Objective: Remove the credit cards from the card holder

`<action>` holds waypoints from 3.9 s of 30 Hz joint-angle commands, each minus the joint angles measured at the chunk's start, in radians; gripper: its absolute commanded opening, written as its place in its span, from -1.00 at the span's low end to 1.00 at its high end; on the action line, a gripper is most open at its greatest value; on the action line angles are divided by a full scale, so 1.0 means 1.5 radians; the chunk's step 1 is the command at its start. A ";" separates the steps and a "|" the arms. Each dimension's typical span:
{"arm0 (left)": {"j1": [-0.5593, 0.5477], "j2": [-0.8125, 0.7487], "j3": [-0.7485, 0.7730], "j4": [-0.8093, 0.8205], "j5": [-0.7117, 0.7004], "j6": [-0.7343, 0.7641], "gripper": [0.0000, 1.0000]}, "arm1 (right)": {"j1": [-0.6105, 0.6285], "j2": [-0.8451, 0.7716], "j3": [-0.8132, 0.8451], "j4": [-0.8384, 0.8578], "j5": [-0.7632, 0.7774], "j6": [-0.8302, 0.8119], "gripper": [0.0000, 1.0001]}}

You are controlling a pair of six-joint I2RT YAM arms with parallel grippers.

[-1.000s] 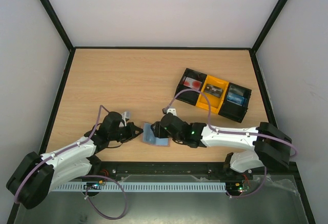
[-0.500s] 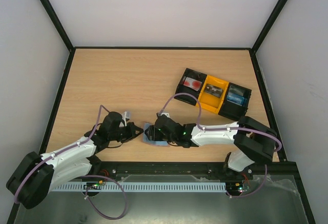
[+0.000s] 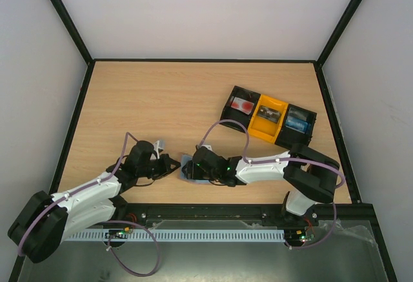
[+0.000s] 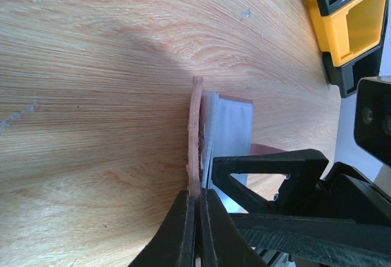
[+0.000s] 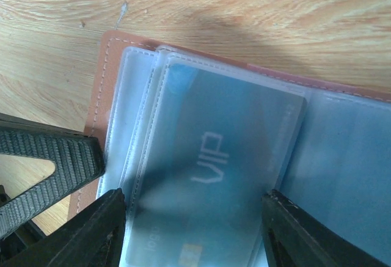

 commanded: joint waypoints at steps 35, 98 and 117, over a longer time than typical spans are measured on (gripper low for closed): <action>-0.004 0.003 -0.009 -0.013 -0.019 0.003 -0.95 | 0.008 -0.036 -0.022 -0.063 0.079 -0.013 0.10; -0.026 0.023 0.028 0.059 -0.014 -0.028 -0.21 | -0.003 -0.098 -0.103 -0.026 0.111 -0.002 -0.41; -0.086 0.258 0.052 0.214 -0.029 -0.006 -0.22 | -0.004 -0.089 -0.162 -0.021 0.110 0.011 -0.48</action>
